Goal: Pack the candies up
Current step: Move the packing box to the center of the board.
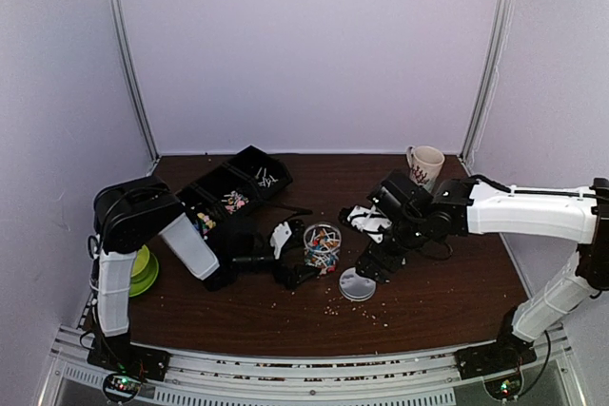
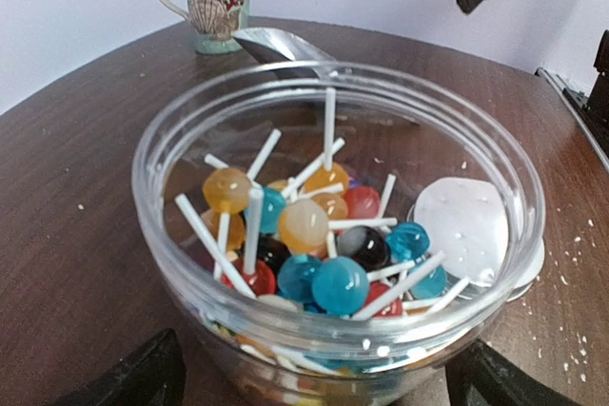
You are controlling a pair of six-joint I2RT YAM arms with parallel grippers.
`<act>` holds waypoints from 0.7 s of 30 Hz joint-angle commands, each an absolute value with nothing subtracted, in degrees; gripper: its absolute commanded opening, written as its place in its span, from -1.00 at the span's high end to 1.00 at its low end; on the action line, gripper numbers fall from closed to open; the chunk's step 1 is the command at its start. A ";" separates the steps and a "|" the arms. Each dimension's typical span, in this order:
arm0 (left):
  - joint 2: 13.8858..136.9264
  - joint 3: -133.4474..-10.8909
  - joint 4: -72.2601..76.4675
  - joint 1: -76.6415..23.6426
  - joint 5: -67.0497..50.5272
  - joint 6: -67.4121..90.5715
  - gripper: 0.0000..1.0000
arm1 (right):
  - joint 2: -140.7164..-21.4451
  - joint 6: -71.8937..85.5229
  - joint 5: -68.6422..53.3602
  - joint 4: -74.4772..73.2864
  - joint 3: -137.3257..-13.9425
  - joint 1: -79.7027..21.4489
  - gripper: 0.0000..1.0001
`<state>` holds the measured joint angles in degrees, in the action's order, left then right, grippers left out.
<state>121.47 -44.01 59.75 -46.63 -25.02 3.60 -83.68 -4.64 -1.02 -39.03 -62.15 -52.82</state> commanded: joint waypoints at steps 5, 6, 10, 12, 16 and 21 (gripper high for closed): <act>129.02 -44.29 80.28 -45.80 -26.40 7.16 -0.92 | -88.16 -2.14 -0.82 -36.56 -61.79 -52.49 -0.99; 129.18 -44.85 79.05 -45.79 -26.99 6.94 -0.91 | -88.75 -2.05 -0.75 -36.58 -62.05 -52.53 -0.99; 129.60 -45.23 76.96 -45.75 -26.97 6.21 -0.90 | -91.33 -1.23 -0.91 -37.57 -63.53 -52.47 -0.99; 129.93 -45.24 77.23 -45.64 -26.83 6.21 -0.90 | -92.26 -0.43 -0.87 -37.74 -64.02 -52.47 -0.99; 130.67 -45.75 77.86 -45.60 -27.70 6.89 -0.87 | -93.80 1.04 -1.28 -37.72 -64.28 -52.48 -0.99; 131.26 -46.05 78.38 -45.53 -28.15 7.14 -0.84 | -95.16 2.15 -2.06 -37.62 -64.32 -52.53 -0.99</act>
